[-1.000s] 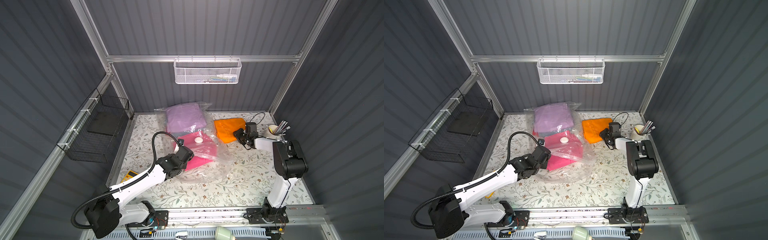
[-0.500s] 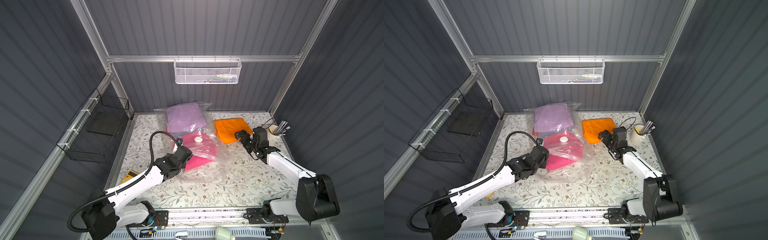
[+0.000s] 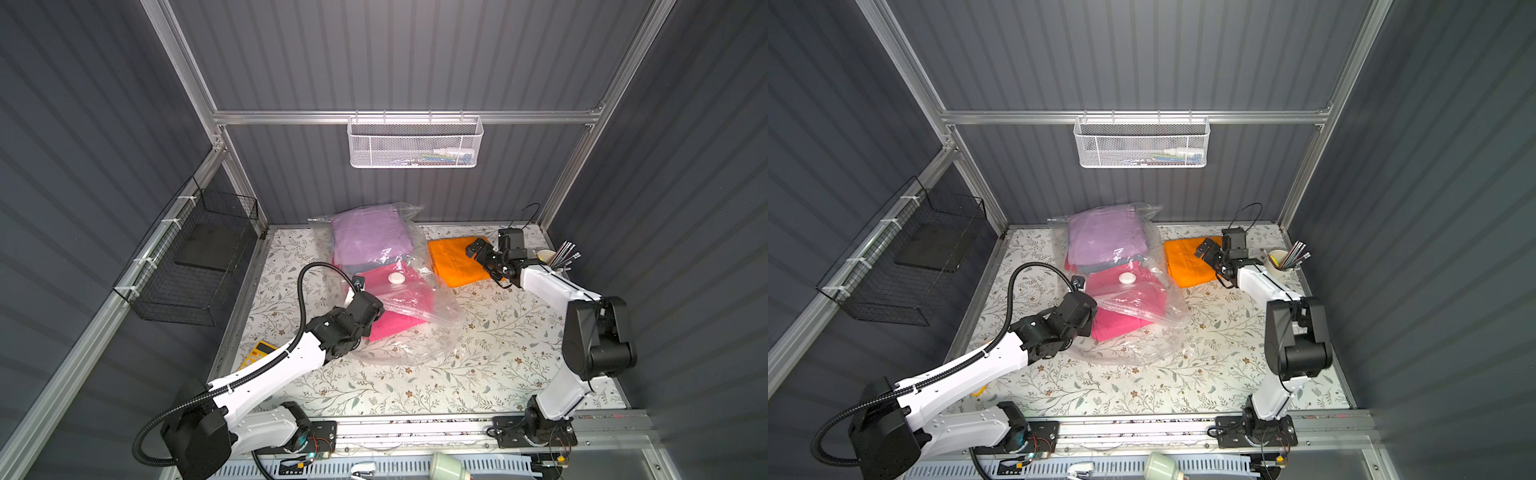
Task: Take the trousers out of the vacuum bag
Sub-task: Place the trousers at the center of the board.
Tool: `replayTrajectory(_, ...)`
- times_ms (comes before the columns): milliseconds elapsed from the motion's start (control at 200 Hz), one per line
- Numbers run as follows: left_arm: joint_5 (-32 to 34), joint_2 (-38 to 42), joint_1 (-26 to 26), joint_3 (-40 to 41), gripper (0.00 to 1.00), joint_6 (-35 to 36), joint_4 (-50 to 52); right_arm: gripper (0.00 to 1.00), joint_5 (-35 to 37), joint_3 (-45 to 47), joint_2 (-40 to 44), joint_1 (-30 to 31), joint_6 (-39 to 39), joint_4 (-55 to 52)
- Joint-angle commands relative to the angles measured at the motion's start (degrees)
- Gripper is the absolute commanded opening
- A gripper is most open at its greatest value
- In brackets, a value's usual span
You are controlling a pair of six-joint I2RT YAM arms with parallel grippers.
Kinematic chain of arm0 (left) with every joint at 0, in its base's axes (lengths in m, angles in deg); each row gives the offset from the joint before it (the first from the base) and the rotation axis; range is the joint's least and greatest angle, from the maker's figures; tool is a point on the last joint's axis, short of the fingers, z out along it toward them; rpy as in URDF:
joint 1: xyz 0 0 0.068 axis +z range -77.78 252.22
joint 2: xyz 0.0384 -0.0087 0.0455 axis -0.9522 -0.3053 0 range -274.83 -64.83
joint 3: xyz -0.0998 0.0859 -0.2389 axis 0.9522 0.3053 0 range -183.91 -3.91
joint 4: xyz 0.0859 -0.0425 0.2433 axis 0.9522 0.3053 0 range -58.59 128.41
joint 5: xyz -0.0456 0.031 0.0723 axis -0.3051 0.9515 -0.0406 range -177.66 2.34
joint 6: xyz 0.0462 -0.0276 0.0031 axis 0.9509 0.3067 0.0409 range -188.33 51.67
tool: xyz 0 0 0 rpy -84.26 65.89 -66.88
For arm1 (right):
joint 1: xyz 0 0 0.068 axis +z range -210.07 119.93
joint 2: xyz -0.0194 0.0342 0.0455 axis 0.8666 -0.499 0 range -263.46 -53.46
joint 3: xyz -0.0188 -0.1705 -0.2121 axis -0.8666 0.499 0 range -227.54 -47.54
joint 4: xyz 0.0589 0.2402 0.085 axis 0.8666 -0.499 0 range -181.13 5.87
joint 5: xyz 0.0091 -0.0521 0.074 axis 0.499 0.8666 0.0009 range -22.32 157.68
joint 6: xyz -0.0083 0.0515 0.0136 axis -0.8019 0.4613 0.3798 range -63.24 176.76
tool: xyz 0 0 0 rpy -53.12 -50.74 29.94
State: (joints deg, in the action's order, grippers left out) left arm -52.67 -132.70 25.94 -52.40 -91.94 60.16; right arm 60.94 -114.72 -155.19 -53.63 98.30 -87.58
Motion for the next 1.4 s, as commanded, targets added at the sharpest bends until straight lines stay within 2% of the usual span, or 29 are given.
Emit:
replayTrajectory(0,1.01,1.57,0.4,0.33,0.0,-0.11,0.87,0.99,-0.77,1.67,-3.35,-0.68,0.14,0.45)
replayTrajectory(160,1.14,0.81,0.41,-0.16,0.0,-0.37,1.31,0.99,-0.64,2.49,-5.73,-1.38,1.44,2.13)
replayTrajectory(275,1.27,1.14,0.4,-0.65,0.0,-0.14,1.73,0.99,1.8,2.54,-0.61,-0.46,-0.25,0.11)
replayTrajectory(465,1.85,0.98,0.4,-0.64,0.0,-0.2,1.58,0.99,9.66,1.04,4.96,5.3,-3.48,-6.85)
replayTrajectory(570,1.67,1.23,0.4,-0.56,0.0,-0.47,1.71,0.99,13.36,-0.09,2.91,7.58,-4.29,-9.65)
replayTrajectory(735,1.5,1.63,0.46,-0.38,0.0,-0.2,1.87,0.99,16.51,-3.28,-2.91,7.67,-5.81,-13.38)
replayTrajectory(985,1.67,1.87,0.4,-0.47,0.0,0.05,1.9,0.99,16.09,-10.5,-11.22,6.45,-9.36,-17.48)
replayTrajectory(1221,2.4,3.1,0.4,-0.51,0.0,-0.36,2.25,0.99,13.23,-21.9,-18.77,4.56,-11.37,-21.01)
replayTrajectory(1311,2.29,3.0,0.4,-0.42,0.0,-0.55,1.88,0.99,11.45,-23.46,-17.3,4.2,-11.59,-20.95)
replayTrajectory(1396,2.03,2.63,0.4,-0.38,0.0,-0.55,1.18,0.99,10.33,-20.28,-11.1,4.37,-11.79,-17.81)
